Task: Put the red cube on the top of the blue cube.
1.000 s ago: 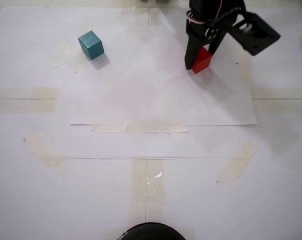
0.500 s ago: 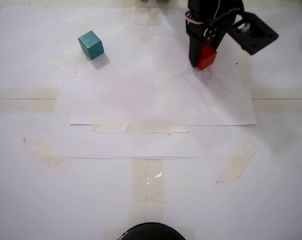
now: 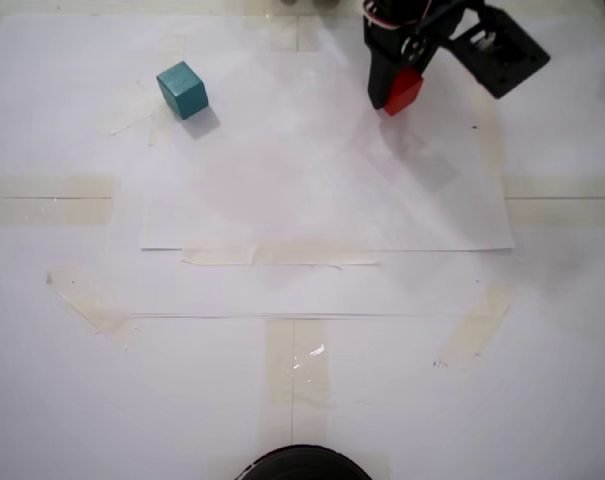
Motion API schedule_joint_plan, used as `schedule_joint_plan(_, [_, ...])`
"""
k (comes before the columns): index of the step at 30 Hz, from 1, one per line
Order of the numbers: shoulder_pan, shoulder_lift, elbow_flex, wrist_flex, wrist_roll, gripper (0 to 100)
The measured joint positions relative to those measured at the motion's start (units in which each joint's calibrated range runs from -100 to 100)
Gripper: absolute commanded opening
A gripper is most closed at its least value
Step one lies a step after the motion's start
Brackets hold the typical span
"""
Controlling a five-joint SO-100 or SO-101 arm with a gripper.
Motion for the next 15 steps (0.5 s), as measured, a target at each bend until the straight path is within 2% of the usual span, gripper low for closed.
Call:
schedule_joint_plan(6, [4.7,-5.5,-1.5,8.3,3.1,11])
schedule_joint_plan(15, [17.3,-10.1,-5.2,14.6,10.2,10])
